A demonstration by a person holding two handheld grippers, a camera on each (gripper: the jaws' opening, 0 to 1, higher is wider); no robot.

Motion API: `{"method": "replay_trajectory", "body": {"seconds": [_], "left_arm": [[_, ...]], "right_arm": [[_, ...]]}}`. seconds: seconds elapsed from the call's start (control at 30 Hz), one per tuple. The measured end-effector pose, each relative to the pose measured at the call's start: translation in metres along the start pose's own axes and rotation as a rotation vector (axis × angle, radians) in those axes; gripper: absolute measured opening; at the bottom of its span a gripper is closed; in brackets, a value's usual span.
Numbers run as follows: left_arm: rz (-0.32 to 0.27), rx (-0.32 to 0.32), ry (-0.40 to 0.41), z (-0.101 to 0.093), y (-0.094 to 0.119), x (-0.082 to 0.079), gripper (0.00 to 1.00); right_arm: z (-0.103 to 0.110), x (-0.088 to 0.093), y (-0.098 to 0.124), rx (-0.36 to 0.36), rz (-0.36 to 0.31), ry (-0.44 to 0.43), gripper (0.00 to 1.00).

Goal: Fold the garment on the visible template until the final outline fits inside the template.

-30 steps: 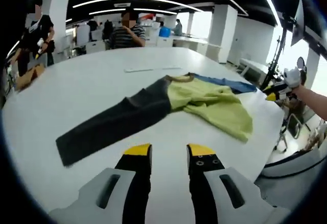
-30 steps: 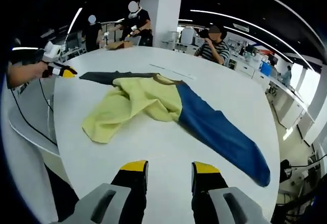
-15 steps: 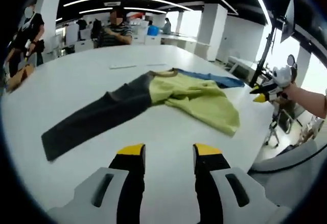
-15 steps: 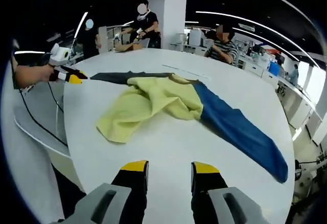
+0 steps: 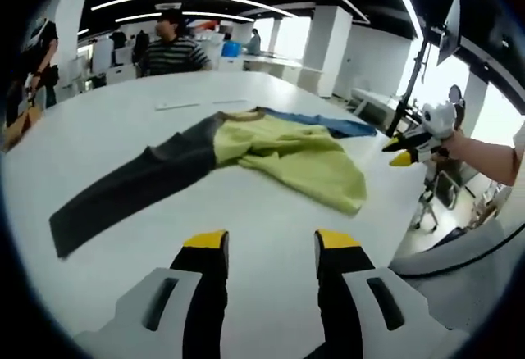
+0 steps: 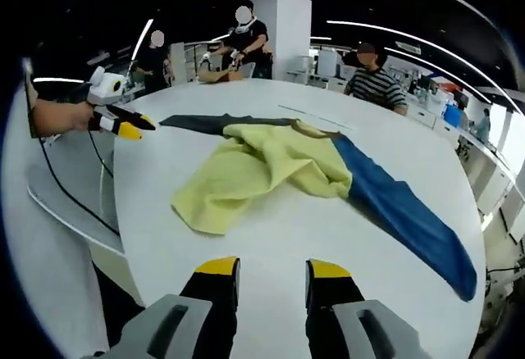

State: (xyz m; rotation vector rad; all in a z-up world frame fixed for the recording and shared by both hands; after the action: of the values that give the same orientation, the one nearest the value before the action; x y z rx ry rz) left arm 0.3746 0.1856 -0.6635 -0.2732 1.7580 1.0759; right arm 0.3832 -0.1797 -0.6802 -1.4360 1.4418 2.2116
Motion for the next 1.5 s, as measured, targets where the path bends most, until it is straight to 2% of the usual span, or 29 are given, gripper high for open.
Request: {"method": "replay_trajectory", "body": {"seconds": [0.67,1.07,1.5], "left_arm": [[-0.011,0.085,-0.003,-0.022,-0.010,0.005,0.37],[-0.020,0.077,-0.012,-0.022,-0.008,0.002,0.37],[-0.021,0.066,-0.013,-0.018,-0.005,0.002,0.37]], "right_arm": [[0.023,0.004,-0.016,-0.057,0.000,-0.004,0.26],[0.034,0.002,-0.031,-0.088,-0.001,-0.004,0.22],[0.047,-0.001,-0.057,-0.137,0.005,-0.023,0.16]]}}
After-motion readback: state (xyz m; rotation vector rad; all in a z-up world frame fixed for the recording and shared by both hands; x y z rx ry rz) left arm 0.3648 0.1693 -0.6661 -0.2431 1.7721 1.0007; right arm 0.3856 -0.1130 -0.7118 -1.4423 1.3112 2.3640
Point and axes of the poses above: the point that each gripper's makers call its tool centre point, and the gripper's own axes: y roughly backward along the fingers, z roughly to its left, x roughly out of its underside, the point moved 5 cm from there along y, roughly backward along the fingers, and after that the axes turned 7 degrees about -y, right-handed, at the moved point
